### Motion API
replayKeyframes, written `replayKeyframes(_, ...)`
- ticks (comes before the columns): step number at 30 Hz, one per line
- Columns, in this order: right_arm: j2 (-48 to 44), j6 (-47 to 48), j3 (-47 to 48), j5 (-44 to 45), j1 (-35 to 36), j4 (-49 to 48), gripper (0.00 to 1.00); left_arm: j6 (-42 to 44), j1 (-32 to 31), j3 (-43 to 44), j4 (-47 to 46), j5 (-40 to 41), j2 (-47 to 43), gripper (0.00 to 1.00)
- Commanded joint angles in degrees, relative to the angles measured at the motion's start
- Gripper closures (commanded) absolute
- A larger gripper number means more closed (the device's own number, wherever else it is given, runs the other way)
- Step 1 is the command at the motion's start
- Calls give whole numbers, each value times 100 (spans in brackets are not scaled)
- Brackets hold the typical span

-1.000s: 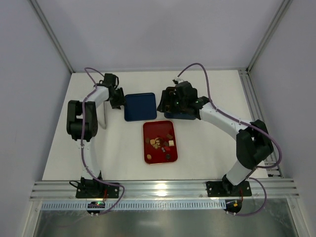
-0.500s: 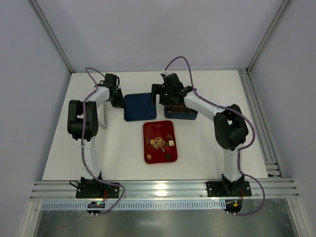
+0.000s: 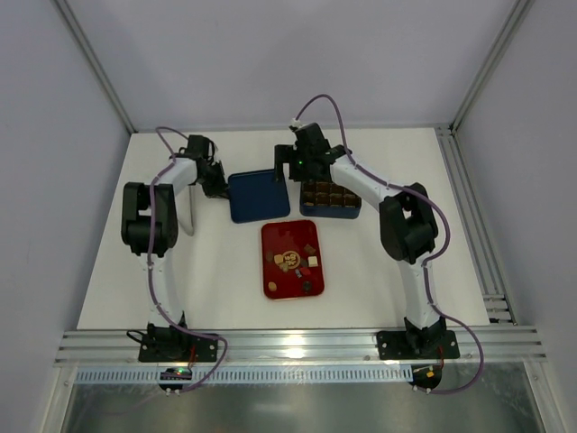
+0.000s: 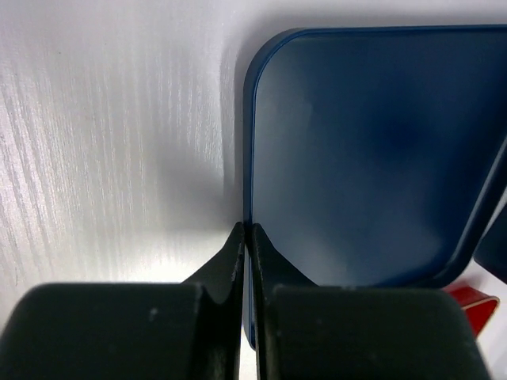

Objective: Pack the chocolate

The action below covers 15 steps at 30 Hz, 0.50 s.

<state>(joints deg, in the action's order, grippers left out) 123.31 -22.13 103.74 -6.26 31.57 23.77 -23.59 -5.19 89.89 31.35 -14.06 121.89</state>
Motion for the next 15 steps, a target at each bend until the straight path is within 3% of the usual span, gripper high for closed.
replayKeyframes(1,35,174,321,-86,-72,110,5,39,281,135,134,-649,-77,100)
replayKeyframes(15,290,-1,586,-516,-63,146,7,-93,703,-261,99,-1169,-657,100)
